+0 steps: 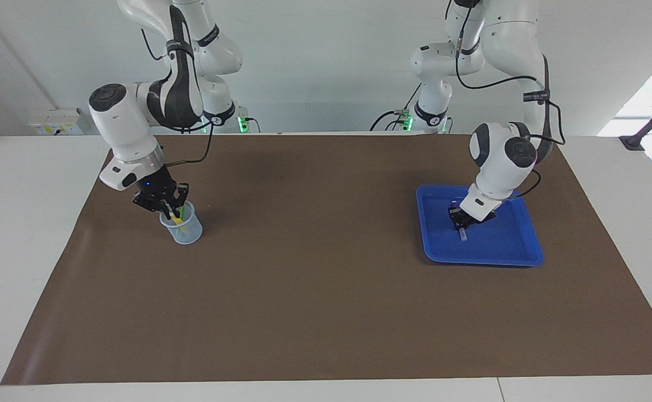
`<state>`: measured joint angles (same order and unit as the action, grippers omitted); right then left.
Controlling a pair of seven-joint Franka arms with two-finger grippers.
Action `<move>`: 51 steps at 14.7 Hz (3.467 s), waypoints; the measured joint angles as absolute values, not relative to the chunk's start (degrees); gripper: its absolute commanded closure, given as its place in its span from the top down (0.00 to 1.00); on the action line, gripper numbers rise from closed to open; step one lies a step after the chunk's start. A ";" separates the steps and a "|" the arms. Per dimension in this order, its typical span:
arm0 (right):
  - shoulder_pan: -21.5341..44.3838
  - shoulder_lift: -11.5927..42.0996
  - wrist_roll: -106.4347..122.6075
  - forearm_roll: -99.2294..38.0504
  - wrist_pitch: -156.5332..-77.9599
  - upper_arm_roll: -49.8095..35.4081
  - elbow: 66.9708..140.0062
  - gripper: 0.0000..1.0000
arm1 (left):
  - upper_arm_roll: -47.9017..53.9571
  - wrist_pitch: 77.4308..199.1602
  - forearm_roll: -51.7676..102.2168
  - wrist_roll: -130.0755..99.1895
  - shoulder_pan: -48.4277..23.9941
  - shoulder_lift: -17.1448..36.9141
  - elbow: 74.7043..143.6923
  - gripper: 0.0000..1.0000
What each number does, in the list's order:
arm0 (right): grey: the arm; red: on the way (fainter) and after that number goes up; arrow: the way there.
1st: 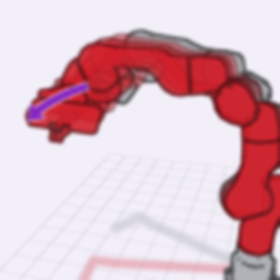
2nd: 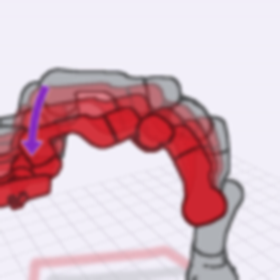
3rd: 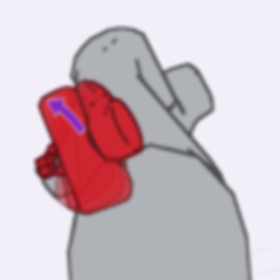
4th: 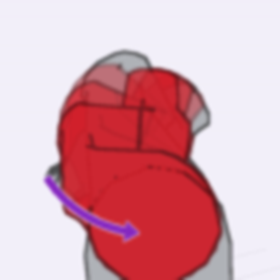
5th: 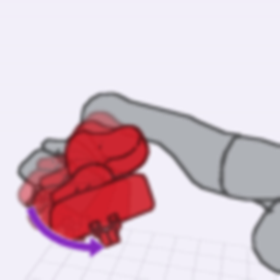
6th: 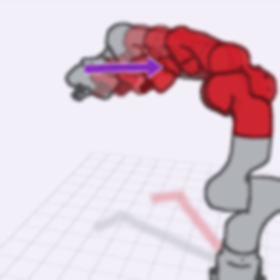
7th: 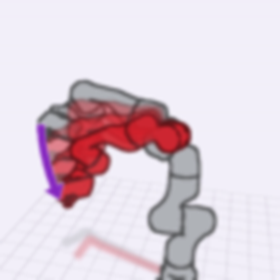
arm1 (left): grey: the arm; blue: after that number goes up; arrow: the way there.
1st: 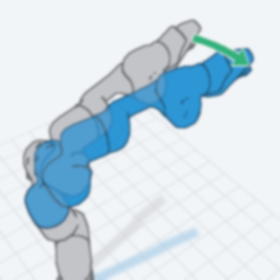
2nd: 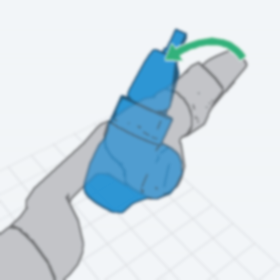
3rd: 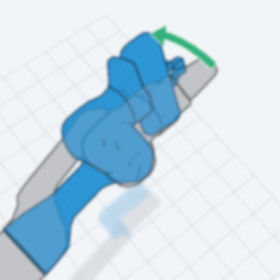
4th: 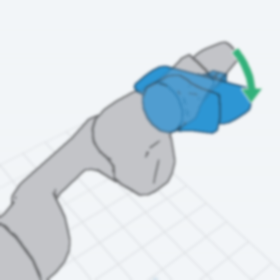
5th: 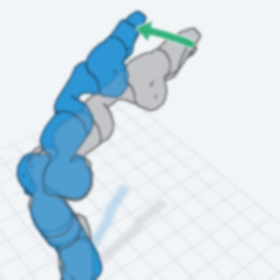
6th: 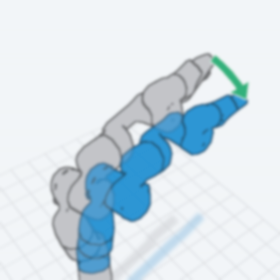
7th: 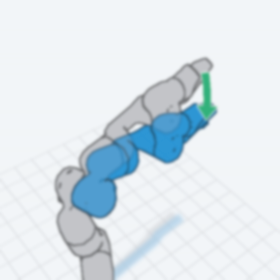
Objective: Transfer and insert pens with both arms
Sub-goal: 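Grasp the purple pen in the tray with the left gripper, then lift the purple pen with the left gripper while the right gripper approaches, then grasp the purple pen with the right gripper, open the left gripper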
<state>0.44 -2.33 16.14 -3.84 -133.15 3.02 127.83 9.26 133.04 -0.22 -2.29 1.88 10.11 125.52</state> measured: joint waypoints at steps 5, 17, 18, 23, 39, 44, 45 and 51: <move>0.55 -2.33 16.14 -3.84 -133.15 2.87 127.98 0.55 | 9.22 131.72 -0.21 -2.31 1.94 10.28 124.79 0.00; 0.60 -2.44 15.94 -3.83 -132.78 2.82 126.22 0.83 | 9.35 97.43 9.70 -19.64 2.17 10.04 99.74 0.00; 0.59 -2.49 15.44 -3.83 -131.98 2.82 125.39 0.83 | 9.50 95.80 12.17 -25.09 1.98 9.68 98.11 0.00; 0.60 -3.02 8.81 -3.83 -119.54 2.80 116.68 0.90 | 11.69 93.84 27.05 -50.85 1.72 4.75 96.88 0.00; 1.37 0.59 -19.88 -15.77 -96.12 -11.46 92.68 1.00 | 14.06 115.16 54.77 -83.54 -9.76 -4.10 110.42 0.00; 1.26 0.66 -25.14 -30.73 -99.55 -14.23 92.39 1.00 | 14.05 125.52 60.79 -83.78 -14.40 -9.73 119.97 0.00; 1.28 0.71 -25.61 -31.61 -101.22 -15.51 92.41 1.00 | 14.05 126.88 61.52 -84.11 -14.96 -10.16 120.79 0.00; 1.37 0.78 -26.61 -32.27 -105.01 -22.00 93.87 1.00 | 14.00 131.76 62.65 -86.83 -17.15 -10.69 122.45 0.00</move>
<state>1.37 0.78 -26.61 -32.27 -105.01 -22.00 93.87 14.00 131.76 62.65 -86.83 -17.15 -10.69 122.45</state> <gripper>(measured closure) 0.000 0.833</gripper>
